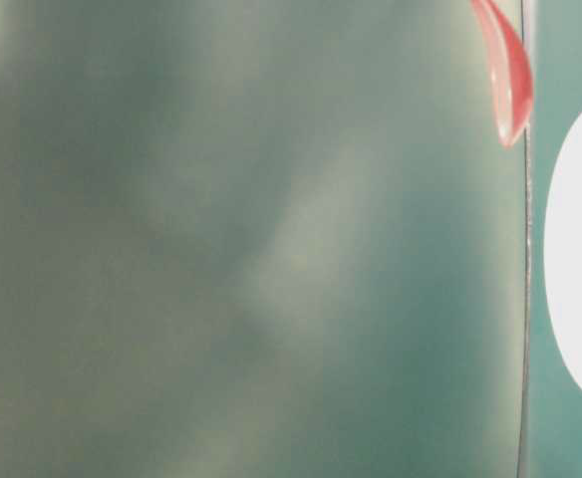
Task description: Scoop the yellow hexagonal prism block from the bowl with a spoon using the right arm.
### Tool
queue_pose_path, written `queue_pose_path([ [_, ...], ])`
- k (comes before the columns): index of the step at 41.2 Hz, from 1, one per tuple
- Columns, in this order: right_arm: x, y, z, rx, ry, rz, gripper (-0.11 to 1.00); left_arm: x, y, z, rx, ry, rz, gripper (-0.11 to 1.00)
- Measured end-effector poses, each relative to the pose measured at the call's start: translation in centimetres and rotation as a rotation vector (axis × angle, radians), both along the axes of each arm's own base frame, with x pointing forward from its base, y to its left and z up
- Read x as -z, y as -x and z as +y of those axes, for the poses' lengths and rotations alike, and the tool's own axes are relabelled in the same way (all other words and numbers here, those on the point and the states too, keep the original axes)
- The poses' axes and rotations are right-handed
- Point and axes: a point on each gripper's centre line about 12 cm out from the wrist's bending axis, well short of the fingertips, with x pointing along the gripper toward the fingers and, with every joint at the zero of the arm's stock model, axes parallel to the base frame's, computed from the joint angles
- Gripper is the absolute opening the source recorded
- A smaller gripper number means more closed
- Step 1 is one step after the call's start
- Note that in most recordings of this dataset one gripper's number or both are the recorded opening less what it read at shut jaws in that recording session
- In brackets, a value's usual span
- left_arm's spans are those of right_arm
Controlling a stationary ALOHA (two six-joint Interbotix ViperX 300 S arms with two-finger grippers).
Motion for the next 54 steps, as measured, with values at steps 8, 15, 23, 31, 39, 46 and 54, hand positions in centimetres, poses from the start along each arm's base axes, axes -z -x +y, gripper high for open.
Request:
queue_pose_path([
  [8,-1.0,-1.1,-1.4,-0.01,-0.027,0.095,0.25,0.0,0.0,0.0,0.0,0.001,0.0,0.03],
  [15,-1.9,-2.7,-2.0,-0.031,-0.052,0.158,0.25,0.0,0.0,0.0,0.0,0.001,0.0,0.03],
  [23,-2.1,-4.6,-2.8,-0.062,-0.071,0.251,0.25,0.0,0.0,0.0,0.0,-0.003,0.0,0.03],
  [31,-1.1,-6.2,-2.9,-0.111,-0.073,0.358,0.25,0.0,0.0,0.0,0.0,-0.005,0.0,0.03],
  [39,-0.5,-7.6,-3.2,-0.129,-0.07,0.432,0.25,0.0,0.0,0.0,0.0,-0.005,0.0,0.03],
  [46,-0.2,-8.7,-3.6,-0.124,-0.067,0.496,0.25,0.0,0.0,0.0,0.0,-0.009,0.0,0.03],
  [54,0.1,-9.6,-4.2,-0.115,-0.045,0.576,0.25,0.0,0.0,0.0,0.0,-0.014,0.002,0.03],
])
